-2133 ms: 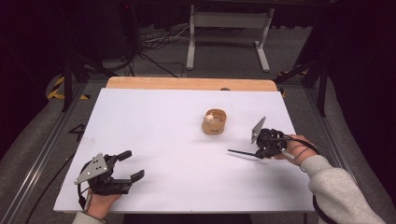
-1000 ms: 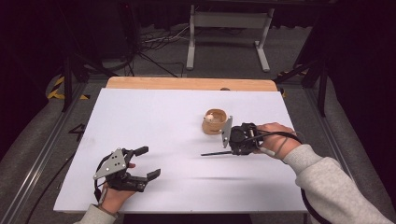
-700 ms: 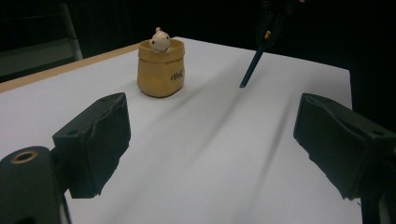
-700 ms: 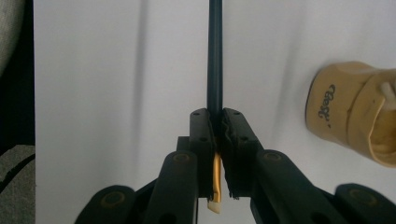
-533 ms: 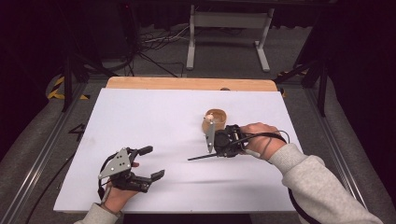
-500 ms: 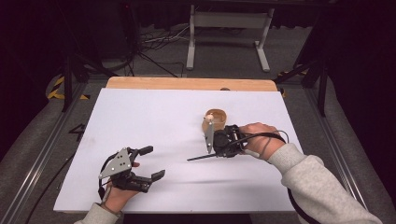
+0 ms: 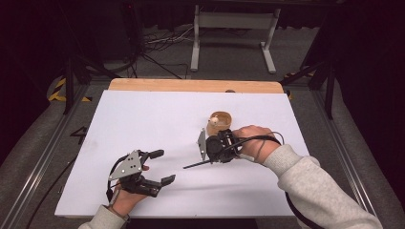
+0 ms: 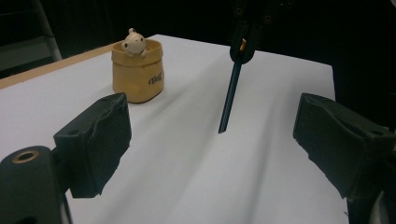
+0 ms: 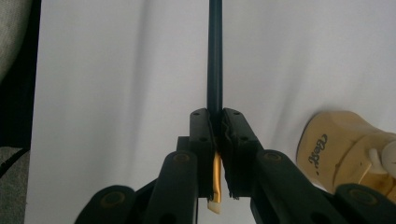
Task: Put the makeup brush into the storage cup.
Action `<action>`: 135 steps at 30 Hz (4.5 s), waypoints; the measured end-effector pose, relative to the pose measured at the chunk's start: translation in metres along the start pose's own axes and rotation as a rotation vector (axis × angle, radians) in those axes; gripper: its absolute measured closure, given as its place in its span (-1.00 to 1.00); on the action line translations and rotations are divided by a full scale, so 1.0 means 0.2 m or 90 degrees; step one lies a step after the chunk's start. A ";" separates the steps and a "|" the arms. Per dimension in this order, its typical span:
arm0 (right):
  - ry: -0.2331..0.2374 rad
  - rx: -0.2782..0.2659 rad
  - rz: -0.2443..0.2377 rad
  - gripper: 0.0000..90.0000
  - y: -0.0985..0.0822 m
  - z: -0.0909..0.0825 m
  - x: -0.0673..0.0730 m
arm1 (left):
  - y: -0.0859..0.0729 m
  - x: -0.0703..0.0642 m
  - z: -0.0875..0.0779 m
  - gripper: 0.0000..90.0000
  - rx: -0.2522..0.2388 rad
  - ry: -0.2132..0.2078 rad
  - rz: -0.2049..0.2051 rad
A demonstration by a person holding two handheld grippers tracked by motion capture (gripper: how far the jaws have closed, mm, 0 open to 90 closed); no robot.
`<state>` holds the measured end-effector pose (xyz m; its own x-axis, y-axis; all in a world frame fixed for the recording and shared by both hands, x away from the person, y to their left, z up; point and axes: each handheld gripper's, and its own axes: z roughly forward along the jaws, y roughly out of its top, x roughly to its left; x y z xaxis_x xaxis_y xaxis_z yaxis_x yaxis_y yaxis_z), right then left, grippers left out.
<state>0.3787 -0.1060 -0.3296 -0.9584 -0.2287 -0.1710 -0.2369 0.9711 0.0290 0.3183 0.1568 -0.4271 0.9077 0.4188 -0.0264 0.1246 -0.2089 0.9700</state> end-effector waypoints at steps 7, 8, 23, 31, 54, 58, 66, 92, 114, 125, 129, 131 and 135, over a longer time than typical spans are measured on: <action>0.000 -0.002 -0.014 0.85 0.05 0.00 0.00 | 0.00 -0.01 0.03 -0.73 0.013 -0.006 0.009; 0.000 0.000 -0.015 0.85 0.06 0.00 0.00 | 0.00 -0.01 0.04 -0.73 0.014 -0.008 0.008; 0.012 -0.006 -0.025 0.85 0.13 0.02 -0.01 | 0.01 -0.02 0.10 -0.65 0.046 0.001 0.018; 0.017 -0.011 -0.025 0.85 0.15 0.03 -0.02 | 0.02 -0.03 0.12 -0.61 0.057 -0.009 0.011; 0.032 -0.015 -0.032 0.85 0.21 0.05 -0.02 | 0.01 -0.04 0.17 0.08 0.099 -0.048 0.014; 0.030 -0.016 -0.035 0.85 0.22 0.05 -0.02 | 0.01 -0.04 0.18 0.14 0.113 -0.053 0.021; 0.031 -0.017 -0.038 0.85 0.24 0.06 -0.02 | 0.01 -0.05 0.19 0.41 0.143 -0.046 0.026; 0.047 -0.008 -0.058 0.85 0.26 0.08 -0.01 | -0.01 -0.08 0.22 0.85 0.204 -0.038 0.064; 0.037 -0.055 -0.036 0.72 0.23 0.07 -0.02 | -0.01 -0.07 0.22 0.87 0.218 -0.029 0.073; -0.019 -0.205 0.022 0.38 0.08 -0.02 0.00 | -0.05 -0.06 0.20 0.87 0.153 -0.047 0.070; -0.033 -0.284 0.052 0.31 0.00 -0.05 0.02 | -0.06 -0.05 0.20 0.87 0.131 -0.057 0.063; -0.035 -0.321 0.061 0.28 -0.04 -0.06 0.03 | -0.07 -0.05 0.21 0.87 0.124 -0.060 0.065; -0.046 -0.361 0.077 0.25 -0.10 -0.06 0.05 | -0.08 -0.05 0.20 0.87 0.095 -0.073 0.058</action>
<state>0.3728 -0.1280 -0.3194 -0.9752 -0.0941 -0.2004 -0.1945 0.7969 0.5720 0.3240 0.1201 -0.4525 0.9565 0.2908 0.0243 0.0899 -0.3731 0.9234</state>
